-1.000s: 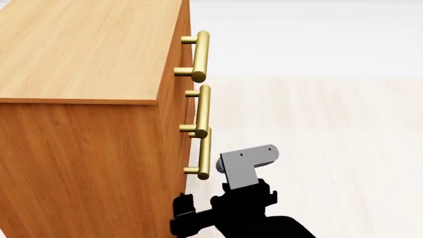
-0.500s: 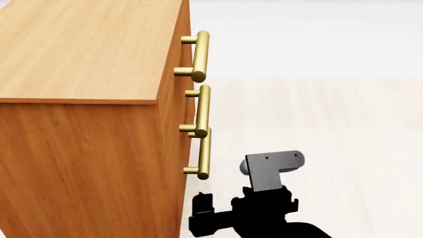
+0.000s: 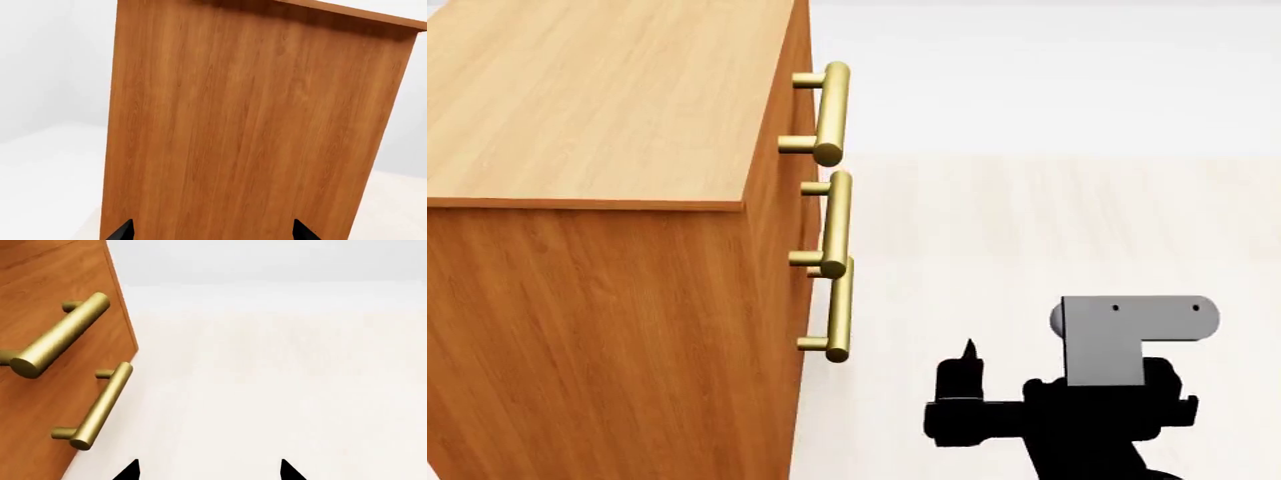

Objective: Put the bowl in the bottom drawer of the cabinet and close it.

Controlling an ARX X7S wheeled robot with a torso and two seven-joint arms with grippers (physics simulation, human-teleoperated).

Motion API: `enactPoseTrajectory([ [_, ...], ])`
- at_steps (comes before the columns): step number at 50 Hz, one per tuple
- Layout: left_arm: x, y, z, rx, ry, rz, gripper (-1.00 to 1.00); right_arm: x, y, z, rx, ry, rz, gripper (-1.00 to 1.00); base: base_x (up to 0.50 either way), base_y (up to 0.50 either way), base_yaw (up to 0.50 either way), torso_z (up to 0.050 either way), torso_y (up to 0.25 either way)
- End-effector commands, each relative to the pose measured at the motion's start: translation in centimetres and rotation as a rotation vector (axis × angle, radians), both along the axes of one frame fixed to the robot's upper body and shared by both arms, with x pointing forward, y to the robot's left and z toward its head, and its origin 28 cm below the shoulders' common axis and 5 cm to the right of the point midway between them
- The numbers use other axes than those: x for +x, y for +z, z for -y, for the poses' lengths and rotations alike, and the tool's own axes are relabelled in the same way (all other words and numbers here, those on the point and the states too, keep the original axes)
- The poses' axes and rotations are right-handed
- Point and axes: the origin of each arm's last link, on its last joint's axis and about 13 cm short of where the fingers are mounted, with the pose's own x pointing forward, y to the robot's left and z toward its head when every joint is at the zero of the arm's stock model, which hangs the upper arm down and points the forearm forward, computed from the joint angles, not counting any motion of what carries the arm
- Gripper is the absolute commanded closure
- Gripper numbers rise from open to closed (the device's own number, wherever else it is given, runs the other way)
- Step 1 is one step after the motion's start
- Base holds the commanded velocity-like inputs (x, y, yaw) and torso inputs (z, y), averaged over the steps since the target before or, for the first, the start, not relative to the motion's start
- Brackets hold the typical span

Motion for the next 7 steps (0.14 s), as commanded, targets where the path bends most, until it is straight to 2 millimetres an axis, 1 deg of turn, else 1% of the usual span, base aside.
enactPoseTrajectory([
  [1,0.6,2.3,-0.1,0.010,-0.030,0.032,-1.00,-3.0,4.8,1.7,-0.031,-0.120,0.163,-1.00,0.00,0.00,0.00,0.000,0.000],
  [6,0.7,4.1,-0.2,0.014,-0.043,0.081,-1.00,-4.2,6.6,1.9,-0.032,-0.121,0.226,-1.00,0.00,0.00,0.00,0.000,0.000],
  [7,0.5,4.6,-0.2,0.019,-0.049,0.101,-1.00,-4.6,7.4,2.0,-0.031,-0.129,0.250,-1.00,0.00,0.00,0.00,0.000,0.000],
])
